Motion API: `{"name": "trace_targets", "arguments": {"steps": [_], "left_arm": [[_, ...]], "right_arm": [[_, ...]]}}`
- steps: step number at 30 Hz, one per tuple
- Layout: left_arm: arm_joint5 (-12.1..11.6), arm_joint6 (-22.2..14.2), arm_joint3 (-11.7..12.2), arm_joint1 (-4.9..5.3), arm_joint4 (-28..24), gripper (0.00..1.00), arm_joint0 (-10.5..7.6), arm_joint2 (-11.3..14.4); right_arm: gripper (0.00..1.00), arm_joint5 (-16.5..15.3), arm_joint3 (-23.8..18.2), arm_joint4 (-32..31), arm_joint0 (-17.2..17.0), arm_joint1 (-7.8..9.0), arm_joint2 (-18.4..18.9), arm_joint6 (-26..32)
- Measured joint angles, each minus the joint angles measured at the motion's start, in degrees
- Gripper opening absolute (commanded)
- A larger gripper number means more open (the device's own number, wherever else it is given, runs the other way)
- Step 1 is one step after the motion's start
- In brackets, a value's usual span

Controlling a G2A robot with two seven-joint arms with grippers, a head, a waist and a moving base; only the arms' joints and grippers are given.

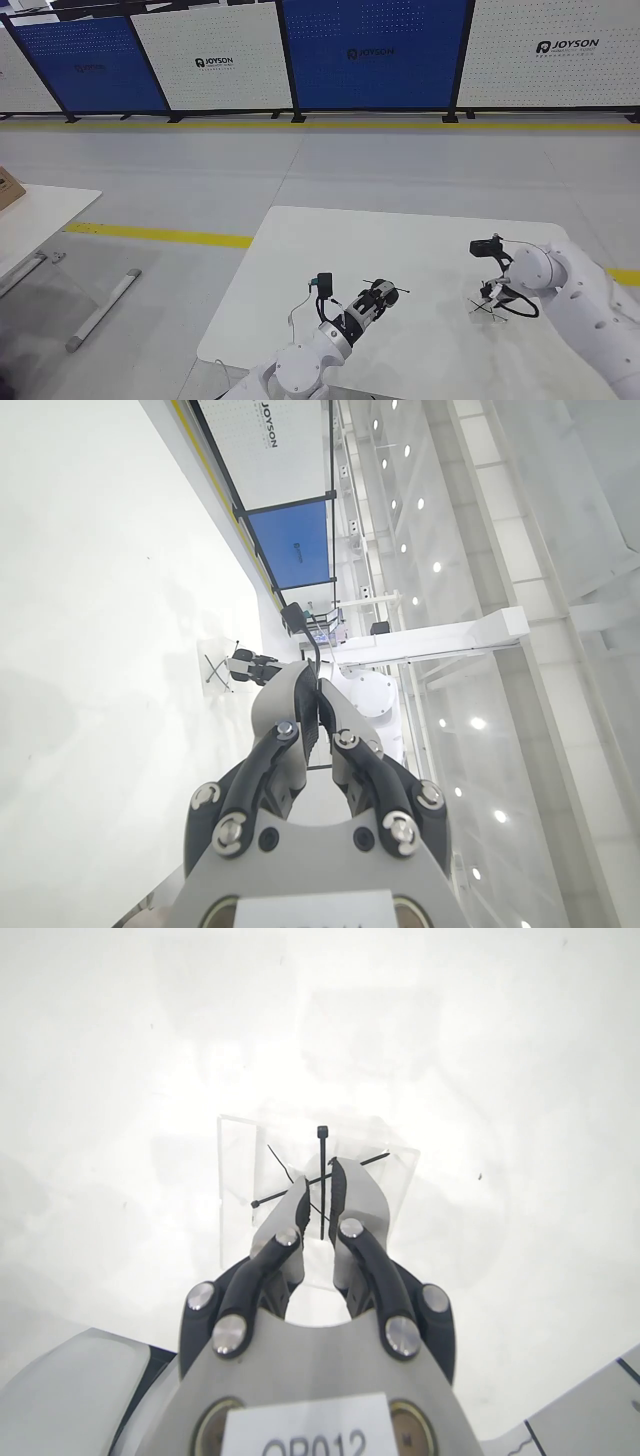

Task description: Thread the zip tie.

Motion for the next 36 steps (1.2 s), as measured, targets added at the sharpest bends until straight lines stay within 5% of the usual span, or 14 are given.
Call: {"name": "trace_targets", "arguments": {"steps": [10,26,35,36], "left_arm": [[0.0,0.0,0.0,0.0,0.0,0.0,0.0,0.0],[0.0,0.0,0.0,0.0,0.0,0.0,0.0,0.0],[0.0,0.0,0.0,0.0,0.0,0.0,0.0,0.0],[0.0,0.0,0.0,0.0,0.0,0.0,0.0,0.0]], "right_arm": [[0.0,-0.87,1.69,-0.36,0.76,-0.84,0.17,-0.41],[0.0,-2.93,-8.78,-2.7,-5.66,2.74,7.06,0.85],[0.0,-3.98,-8.06,-2.16,-5.47,2.85,8.19,2.76],[0.06,-4.07,-7.59,-2.06,-5.21,2.74,8.1,2.81]]}}
